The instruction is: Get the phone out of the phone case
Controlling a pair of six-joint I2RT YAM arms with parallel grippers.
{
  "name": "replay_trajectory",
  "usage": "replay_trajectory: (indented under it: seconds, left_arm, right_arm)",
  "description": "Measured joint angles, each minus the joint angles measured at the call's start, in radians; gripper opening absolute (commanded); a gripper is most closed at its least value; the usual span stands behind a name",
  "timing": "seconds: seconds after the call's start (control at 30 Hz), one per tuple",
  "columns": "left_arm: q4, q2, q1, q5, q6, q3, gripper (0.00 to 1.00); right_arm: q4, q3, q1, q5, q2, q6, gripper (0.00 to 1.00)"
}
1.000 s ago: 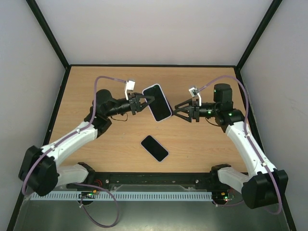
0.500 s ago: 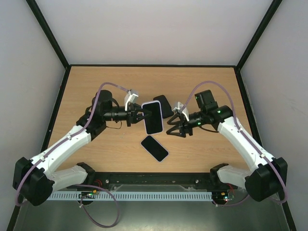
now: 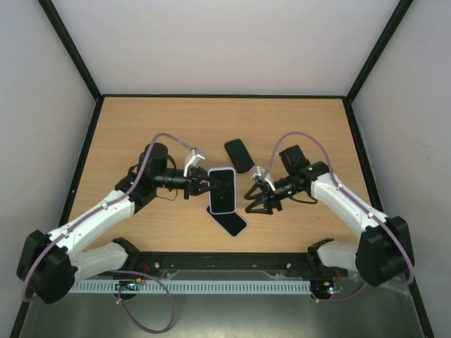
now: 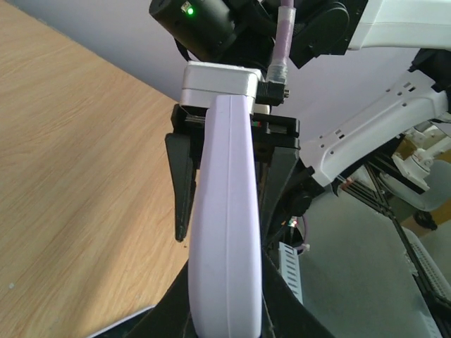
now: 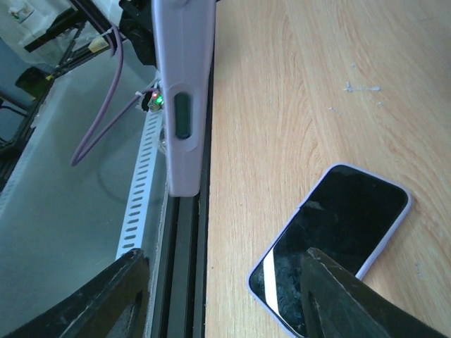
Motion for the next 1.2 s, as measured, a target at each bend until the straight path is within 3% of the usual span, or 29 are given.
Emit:
replay_trajectory:
  seconds: [0.3,0.5,0.63,0.9,1.2]
  left_arm:
    - [0.084,-0.028,-0.051,0.043,-0.118,0.006,0.03]
    - [0.013,-0.053,-0.035,-0.066,-0.097,0.042,0.03]
    - [0.054,-0.042,0.001,-0.033,-0.132,0.038,0.03]
    - [0.234,-0.014,0.008,0.110,-0.252,0.002,0.03]
    - [0.294,-0.001,0.008,0.147,-0.296,-0.001,0.03]
  right_arm:
    - [0.069,-0.027,0.002,0.076,-0.273,0.112,0.52]
    - [0.007,-0.020,0.004,0.076,-0.350,0.093,0.46]
    - [0.007,-0.040,0.006,0.070,-0.392,0.119,0.45]
    - [0.059,-0.046,0.043,0.063,-0.354,0.213,0.44]
    - [0.113,0.018,0.226,0.087,-0.262,0.290,0.43]
